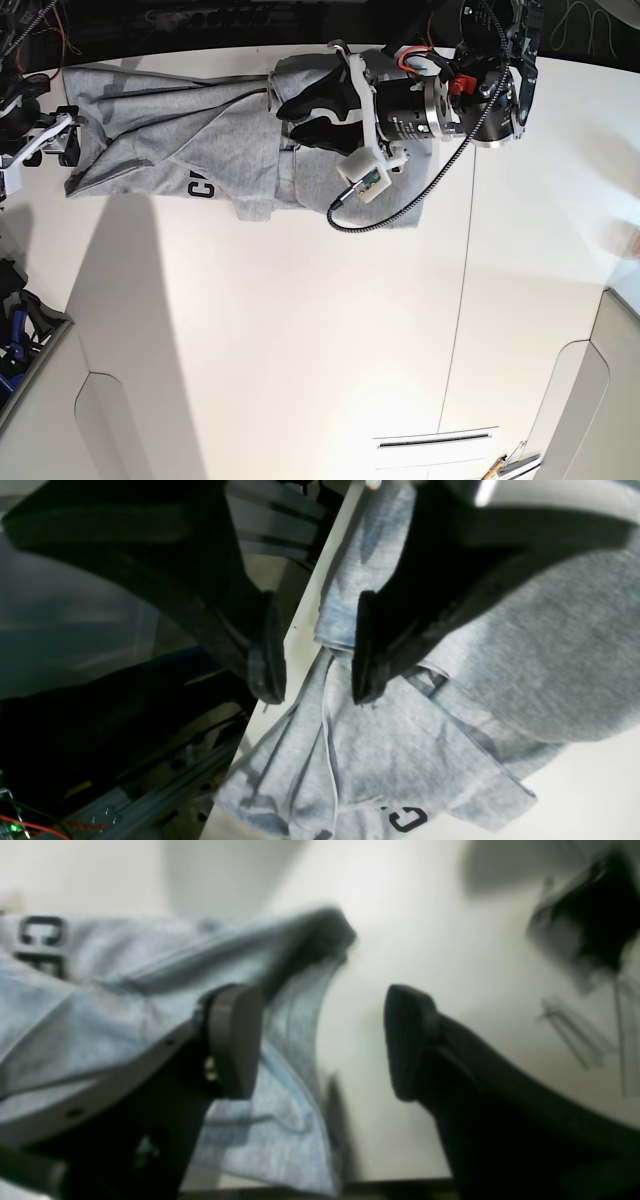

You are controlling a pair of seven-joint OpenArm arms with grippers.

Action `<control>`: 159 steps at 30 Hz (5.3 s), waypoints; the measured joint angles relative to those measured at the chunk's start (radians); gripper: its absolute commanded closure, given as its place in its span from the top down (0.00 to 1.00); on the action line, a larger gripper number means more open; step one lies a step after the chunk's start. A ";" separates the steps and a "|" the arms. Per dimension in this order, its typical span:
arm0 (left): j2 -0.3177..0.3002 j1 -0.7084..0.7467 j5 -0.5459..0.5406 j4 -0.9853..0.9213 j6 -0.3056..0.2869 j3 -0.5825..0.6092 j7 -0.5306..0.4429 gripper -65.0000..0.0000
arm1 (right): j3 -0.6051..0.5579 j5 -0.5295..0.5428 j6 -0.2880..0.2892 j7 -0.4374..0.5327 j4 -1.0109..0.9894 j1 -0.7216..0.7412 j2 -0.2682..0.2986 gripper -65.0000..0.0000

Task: Fold the T-shirt properly

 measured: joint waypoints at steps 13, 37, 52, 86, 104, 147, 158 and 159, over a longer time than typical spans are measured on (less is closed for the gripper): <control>0.000 0.000 0.000 0.000 0.000 0.000 -0.001 0.39 | 0.053 0.592 0.147 -0.175 -0.598 0.168 0.083 0.59; 0.002 0.000 0.139 -0.016 0.011 -0.307 -0.005 0.22 | 0.016 0.602 0.140 -0.259 -0.553 0.164 0.080 0.00; 0.005 -0.001 0.134 -0.381 0.030 -0.354 -0.091 0.04 | -0.001 0.674 0.138 -0.344 0.005 0.156 -0.105 0.00; 0.005 -0.006 -0.027 -0.361 0.010 -0.360 -0.012 0.04 | -0.868 0.140 0.132 0.000 0.056 0.157 -0.323 0.00; -0.011 0.029 -0.032 -0.340 0.004 -0.592 0.033 0.04 | -0.917 0.168 0.120 0.049 0.056 0.158 -0.344 0.00; -0.011 0.027 -0.051 -0.365 0.004 -0.586 0.029 0.04 | -0.937 -0.079 0.034 -0.202 0.094 0.336 -0.388 0.00; -0.011 0.027 -0.058 -0.365 0.004 -0.586 0.029 0.04 | -0.901 -0.266 -0.092 -0.194 0.098 0.218 -0.388 0.00; -0.011 0.027 -0.057 -0.365 0.004 -0.586 0.029 0.04 | -0.907 -0.267 -0.093 -0.194 0.098 0.208 -0.388 0.00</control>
